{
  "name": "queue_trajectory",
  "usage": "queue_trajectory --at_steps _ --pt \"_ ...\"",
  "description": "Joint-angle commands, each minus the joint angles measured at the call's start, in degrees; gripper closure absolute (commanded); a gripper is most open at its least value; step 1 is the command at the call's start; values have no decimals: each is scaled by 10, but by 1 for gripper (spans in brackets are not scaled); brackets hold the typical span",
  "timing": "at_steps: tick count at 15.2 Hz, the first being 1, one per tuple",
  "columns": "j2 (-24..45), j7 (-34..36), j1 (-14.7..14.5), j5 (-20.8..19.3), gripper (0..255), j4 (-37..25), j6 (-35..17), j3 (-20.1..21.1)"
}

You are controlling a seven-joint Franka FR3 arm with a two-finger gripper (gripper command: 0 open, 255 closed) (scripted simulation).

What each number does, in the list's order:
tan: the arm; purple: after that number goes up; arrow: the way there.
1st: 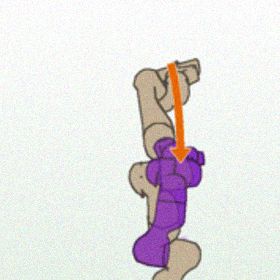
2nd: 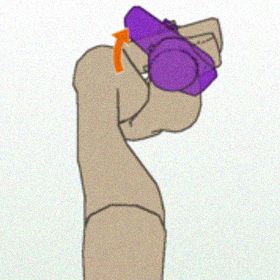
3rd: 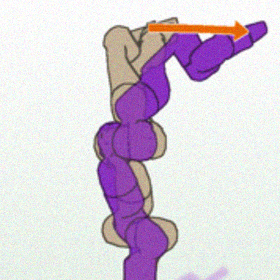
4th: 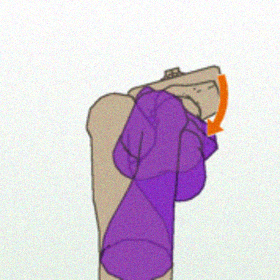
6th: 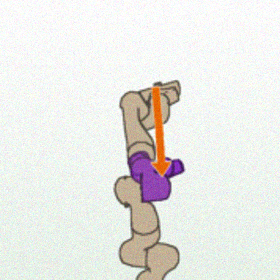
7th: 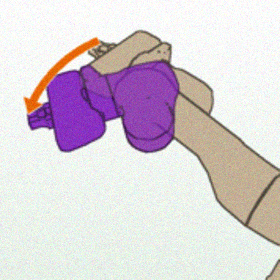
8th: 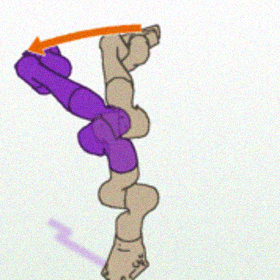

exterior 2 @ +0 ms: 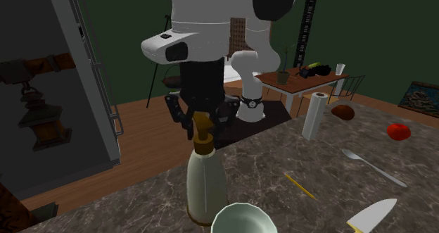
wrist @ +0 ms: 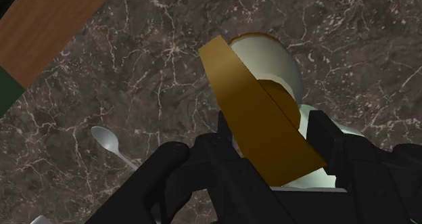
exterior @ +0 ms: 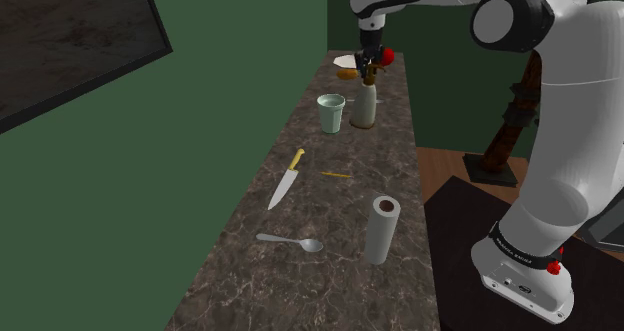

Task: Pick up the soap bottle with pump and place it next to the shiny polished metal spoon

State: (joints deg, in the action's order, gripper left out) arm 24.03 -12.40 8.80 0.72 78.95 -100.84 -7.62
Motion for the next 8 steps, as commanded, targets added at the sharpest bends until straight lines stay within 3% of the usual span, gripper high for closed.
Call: queue_trajectory --at_steps 1,6,8 --pt "-2 -1 1 0 255 -14 16 0" --pt "0 -2 2 0 255 -49 48 -1" --pt "-33 20 -16 -5 255 0 33 5"
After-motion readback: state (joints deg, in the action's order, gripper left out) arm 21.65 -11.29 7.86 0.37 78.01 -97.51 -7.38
